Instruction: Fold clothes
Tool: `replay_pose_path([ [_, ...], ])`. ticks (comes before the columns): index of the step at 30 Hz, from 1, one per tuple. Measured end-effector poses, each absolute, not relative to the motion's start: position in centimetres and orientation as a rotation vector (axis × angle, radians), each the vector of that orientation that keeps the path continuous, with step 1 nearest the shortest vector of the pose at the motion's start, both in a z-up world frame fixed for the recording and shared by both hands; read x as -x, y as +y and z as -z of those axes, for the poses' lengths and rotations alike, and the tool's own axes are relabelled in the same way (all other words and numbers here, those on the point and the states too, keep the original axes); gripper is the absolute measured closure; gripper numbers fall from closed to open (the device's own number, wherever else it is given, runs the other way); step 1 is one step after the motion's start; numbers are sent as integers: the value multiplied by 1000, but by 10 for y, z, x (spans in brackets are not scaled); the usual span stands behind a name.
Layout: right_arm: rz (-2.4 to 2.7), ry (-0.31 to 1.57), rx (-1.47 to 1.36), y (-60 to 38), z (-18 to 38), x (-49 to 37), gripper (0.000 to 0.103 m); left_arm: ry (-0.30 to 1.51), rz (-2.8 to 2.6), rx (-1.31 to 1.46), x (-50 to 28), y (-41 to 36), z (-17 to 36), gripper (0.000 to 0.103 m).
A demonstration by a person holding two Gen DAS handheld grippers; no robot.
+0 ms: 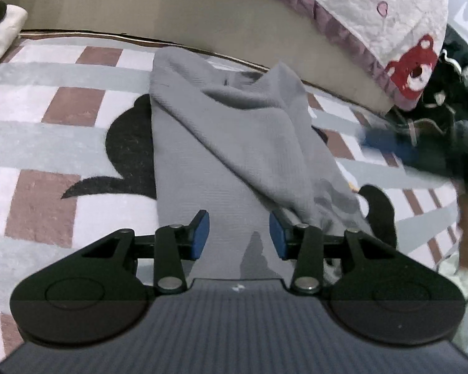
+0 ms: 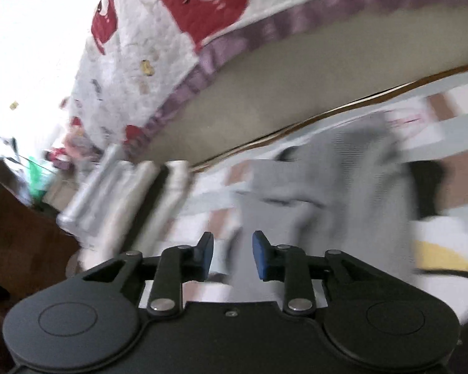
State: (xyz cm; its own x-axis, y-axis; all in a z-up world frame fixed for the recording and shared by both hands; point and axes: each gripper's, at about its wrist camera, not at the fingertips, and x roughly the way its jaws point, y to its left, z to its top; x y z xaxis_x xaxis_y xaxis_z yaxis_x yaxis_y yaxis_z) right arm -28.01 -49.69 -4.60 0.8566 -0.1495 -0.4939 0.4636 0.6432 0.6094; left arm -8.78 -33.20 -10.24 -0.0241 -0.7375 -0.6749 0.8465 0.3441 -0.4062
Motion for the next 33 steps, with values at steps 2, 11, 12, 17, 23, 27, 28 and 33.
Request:
replay_pose_path([
  [2, 436, 504, -688, -482, 52, 302, 69, 962, 1284, -121, 90, -337, 97, 61],
  [11, 478, 817, -232, -408, 81, 323, 63, 1045, 1283, -307, 115, -424, 114, 26],
  [12, 481, 825, -205, -405, 84, 316, 62, 1030, 1238, -338, 116, -430, 118, 34],
  [17, 566, 795, -102, -400, 100, 297, 78, 921, 1225, -202, 106, -406, 102, 91],
  [23, 691, 745, -196, -394, 90, 318, 93, 931, 1028, 1, 85, -340, 119, 71],
  [27, 708, 741, -259, -400, 95, 323, 93, 982, 1017, 20, 74, -326, 129, 71],
  [28, 712, 744, -263, -400, 95, 323, 93, 962, 1033, 17, 75, -326, 124, 73],
  [33, 738, 756, -249, -393, 93, 320, 93, 896, 1132, -26, 78, -328, 110, 99],
])
